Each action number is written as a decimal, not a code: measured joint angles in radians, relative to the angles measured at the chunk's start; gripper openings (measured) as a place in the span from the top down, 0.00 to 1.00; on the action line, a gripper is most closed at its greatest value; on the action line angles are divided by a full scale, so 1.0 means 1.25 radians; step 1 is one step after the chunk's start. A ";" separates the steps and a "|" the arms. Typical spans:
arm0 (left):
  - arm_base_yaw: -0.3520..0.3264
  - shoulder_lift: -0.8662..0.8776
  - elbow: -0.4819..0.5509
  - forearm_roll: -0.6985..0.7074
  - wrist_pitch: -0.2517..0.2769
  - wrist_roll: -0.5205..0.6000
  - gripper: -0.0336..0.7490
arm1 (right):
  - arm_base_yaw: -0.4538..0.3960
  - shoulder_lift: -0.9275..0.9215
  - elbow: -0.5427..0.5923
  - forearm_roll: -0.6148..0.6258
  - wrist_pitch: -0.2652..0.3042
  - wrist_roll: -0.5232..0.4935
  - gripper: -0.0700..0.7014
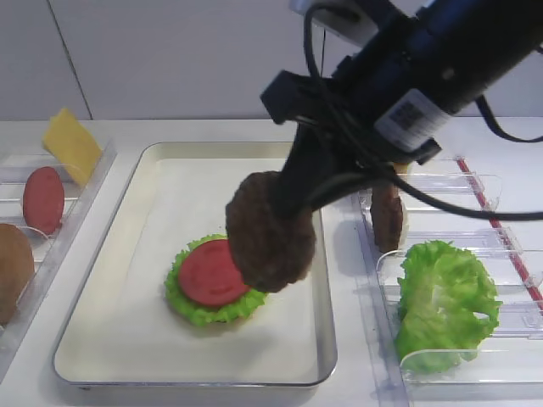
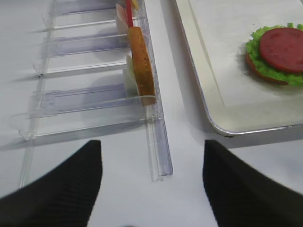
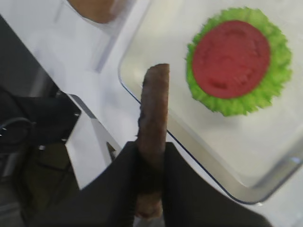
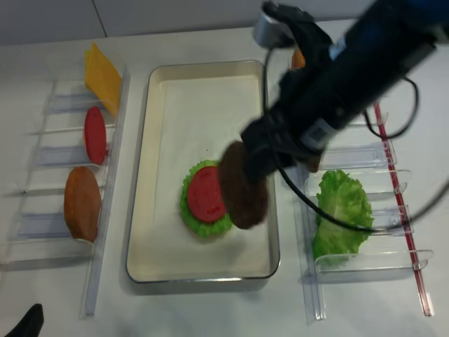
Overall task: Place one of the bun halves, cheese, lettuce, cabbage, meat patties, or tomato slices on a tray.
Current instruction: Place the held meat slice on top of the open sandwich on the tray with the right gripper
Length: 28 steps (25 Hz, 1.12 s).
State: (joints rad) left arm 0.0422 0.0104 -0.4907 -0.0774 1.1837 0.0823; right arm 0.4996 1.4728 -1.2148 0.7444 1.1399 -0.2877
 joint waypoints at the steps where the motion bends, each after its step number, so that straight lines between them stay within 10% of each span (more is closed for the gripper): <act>1: 0.000 0.000 0.000 0.000 0.000 0.000 0.41 | -0.002 0.017 -0.017 0.027 0.004 -0.015 0.73; 8: 0.000 0.000 0.000 0.000 0.000 0.000 0.41 | -0.084 0.124 -0.045 0.321 0.054 -0.180 0.73; 28: 0.000 0.000 0.000 0.000 0.000 0.000 0.41 | -0.105 0.234 -0.045 0.394 0.047 -0.283 0.73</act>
State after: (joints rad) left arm 0.0422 0.0104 -0.4907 -0.0774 1.1837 0.0823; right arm 0.3684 1.7656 -1.2707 1.2364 1.1983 -0.6421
